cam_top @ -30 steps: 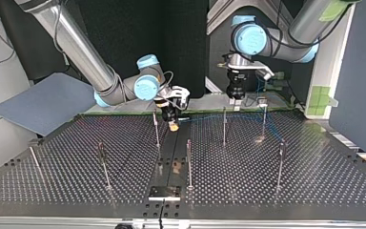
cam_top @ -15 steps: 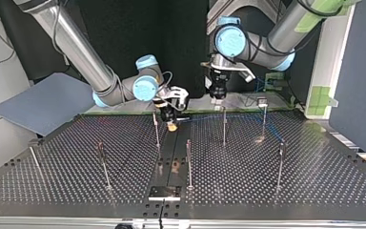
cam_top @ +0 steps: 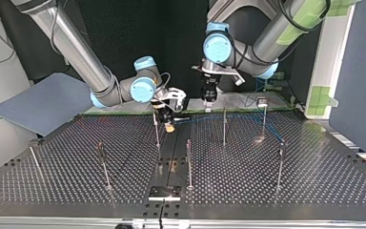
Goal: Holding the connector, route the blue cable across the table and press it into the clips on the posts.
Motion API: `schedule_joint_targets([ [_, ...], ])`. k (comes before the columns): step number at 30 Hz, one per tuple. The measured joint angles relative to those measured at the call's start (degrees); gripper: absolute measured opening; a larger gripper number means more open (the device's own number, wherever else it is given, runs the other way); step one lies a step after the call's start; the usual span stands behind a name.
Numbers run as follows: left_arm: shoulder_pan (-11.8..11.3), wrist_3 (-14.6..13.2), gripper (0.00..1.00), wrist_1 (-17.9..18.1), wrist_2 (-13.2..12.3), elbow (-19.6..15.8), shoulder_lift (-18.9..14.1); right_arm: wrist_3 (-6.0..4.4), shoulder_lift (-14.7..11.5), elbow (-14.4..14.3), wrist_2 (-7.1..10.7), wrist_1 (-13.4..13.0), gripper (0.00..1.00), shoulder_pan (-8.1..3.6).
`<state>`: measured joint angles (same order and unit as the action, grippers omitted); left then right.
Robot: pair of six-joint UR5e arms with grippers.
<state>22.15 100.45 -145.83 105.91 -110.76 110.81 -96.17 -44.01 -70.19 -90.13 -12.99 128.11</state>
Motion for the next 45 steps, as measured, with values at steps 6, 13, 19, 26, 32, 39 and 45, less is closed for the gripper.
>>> schedule_joint_targets([
  [6, -0.09, -0.06, 1.0, -0.32, 0.78, 3.31, 3.33, 0.0, 0.0, 0.0, -0.04, -0.11, 0.0, -0.05],
  [13, -0.52, 0.08, 1.0, -0.26, 0.88, 4.96, 4.87, 0.0, 0.07, 0.0, -0.05, -0.2, 0.0, -0.04],
  [19, -0.98, 0.39, 1.0, -0.26, 0.83, 6.13, 4.97, 0.0, 0.16, 0.0, -0.05, -0.19, 0.0, -0.05],
  [26, -1.51, 0.53, 1.0, -1.15, -0.05, 7.35, 5.0, -0.07, 0.19, 0.0, -0.05, -0.19, 0.0, -0.05],
  [32, -2.68, 0.84, 1.0, -3.3, -1.46, 8.34, 5.22, -0.39, 0.19, 0.0, 0.53, -0.2, 0.0, -0.05],
  [39, -2.77, 0.8, 1.0, -5.84, -1.26, 10.92, 7.82, -0.75, 0.18, 0.0, 0.84, -0.2, 0.0, 0.09],
  [45, -2.23, 0.72, 1.0, -5.27, 0.58, 13.0, 10.57, -0.81, 0.18, 0.0, 0.96, -0.14, 0.0, 0.24],
])
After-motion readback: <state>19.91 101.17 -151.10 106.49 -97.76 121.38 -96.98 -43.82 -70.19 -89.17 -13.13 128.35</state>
